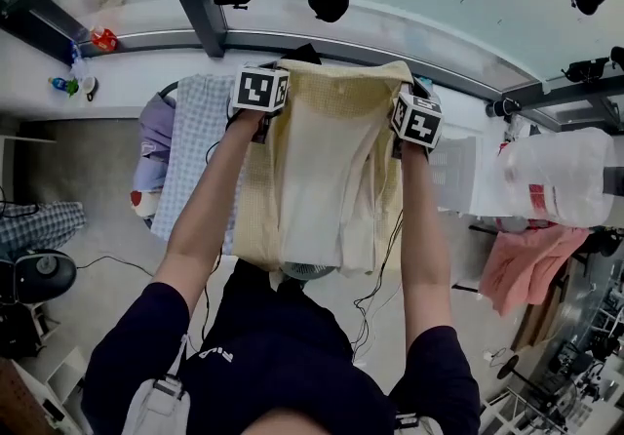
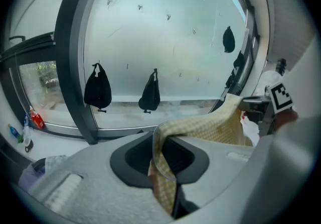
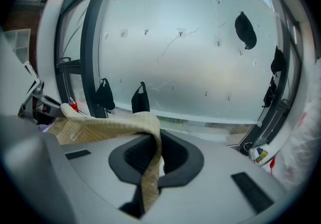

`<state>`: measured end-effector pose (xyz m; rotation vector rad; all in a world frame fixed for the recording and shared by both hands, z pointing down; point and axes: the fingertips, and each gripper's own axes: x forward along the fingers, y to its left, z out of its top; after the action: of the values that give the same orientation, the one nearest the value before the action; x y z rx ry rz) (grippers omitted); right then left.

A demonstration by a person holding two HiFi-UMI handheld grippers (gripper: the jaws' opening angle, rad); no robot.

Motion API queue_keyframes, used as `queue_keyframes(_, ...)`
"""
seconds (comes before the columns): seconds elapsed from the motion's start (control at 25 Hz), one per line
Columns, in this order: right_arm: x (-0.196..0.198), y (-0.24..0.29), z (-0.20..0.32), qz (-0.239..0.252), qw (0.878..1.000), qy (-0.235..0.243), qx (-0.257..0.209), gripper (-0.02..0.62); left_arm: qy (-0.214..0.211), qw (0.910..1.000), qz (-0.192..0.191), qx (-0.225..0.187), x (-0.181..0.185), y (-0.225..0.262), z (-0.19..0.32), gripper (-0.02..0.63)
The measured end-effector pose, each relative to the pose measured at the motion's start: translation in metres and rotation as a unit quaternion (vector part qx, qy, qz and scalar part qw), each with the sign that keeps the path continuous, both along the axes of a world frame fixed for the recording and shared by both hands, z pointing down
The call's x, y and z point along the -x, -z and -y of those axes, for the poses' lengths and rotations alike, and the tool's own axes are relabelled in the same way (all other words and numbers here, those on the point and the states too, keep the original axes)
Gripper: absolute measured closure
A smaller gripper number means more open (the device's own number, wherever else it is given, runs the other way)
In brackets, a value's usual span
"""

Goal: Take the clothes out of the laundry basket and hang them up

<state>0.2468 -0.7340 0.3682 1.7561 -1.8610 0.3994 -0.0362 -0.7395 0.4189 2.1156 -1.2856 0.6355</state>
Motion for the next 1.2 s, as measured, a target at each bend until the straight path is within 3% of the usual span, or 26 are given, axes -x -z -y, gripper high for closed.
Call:
queue_keyframes(0.16,-0.003,-0.04,0.0,-0.006,0.999,0.0,0.048,0.565,-0.014,0.9988,0.031,0.036,-0.004,-0.036,0.002,0.553)
queue_keyframes(0.28,-0.004,-0.068,-0.006,-0.005,0.994,0.017,0.103,0.444,-0.024,0.9962,0.058,0.06,-0.002,-0.054,-0.004,0.548)
queue_keyframes(0.36,-0.007,-0.08,-0.01,-0.003,0.992,0.02,0.124,0.408,-0.038,0.9934,0.069,0.083,-0.002,-0.065,-0.011,0.498)
queue_keyframes(0.48,-0.011,-0.09,-0.016,0.011,0.99,0.018,0.14,0.385,-0.055,0.9907,0.064,0.107,-0.003,-0.076,-0.022,0.416)
queue_keyframes(0.72,-0.008,-0.103,-0.034,0.035,0.982,0.038,0.179,0.308,-0.046,0.9918,0.043,0.111,0.002,-0.082,-0.039,0.408)
queue_keyframes(0.88,-0.01,-0.095,-0.035,0.067,0.981,0.041,0.179,0.275,-0.061,0.9921,0.042,0.102,-0.001,-0.073,-0.042,0.408)
queue_keyframes(0.96,-0.007,-0.088,-0.029,0.114,0.976,0.04,0.181,0.258,-0.07,0.9922,0.01,0.103,-0.004,-0.061,-0.034,0.408)
queue_keyframes(1.0,-0.005,-0.086,-0.027,0.12,0.974,0.045,0.187,0.248,-0.068,0.9908,-0.025,0.114,-0.007,-0.055,-0.032,0.408)
queue_keyframes(1.08,0.001,-0.088,-0.035,0.084,0.97,0.076,0.214,0.217,-0.063,0.9818,-0.096,0.151,-0.01,-0.052,-0.041,0.408)
queue_keyframes(1.12,0.005,-0.089,-0.041,0.074,0.967,0.092,0.225,0.208,-0.061,0.9788,-0.106,0.164,-0.01,-0.056,-0.051,0.408)
queue_keyframes(1.2,0.015,-0.087,-0.052,0.108,0.962,0.104,0.23,0.202,-0.049,0.9843,-0.072,0.153,0.001,-0.069,-0.067,0.408)
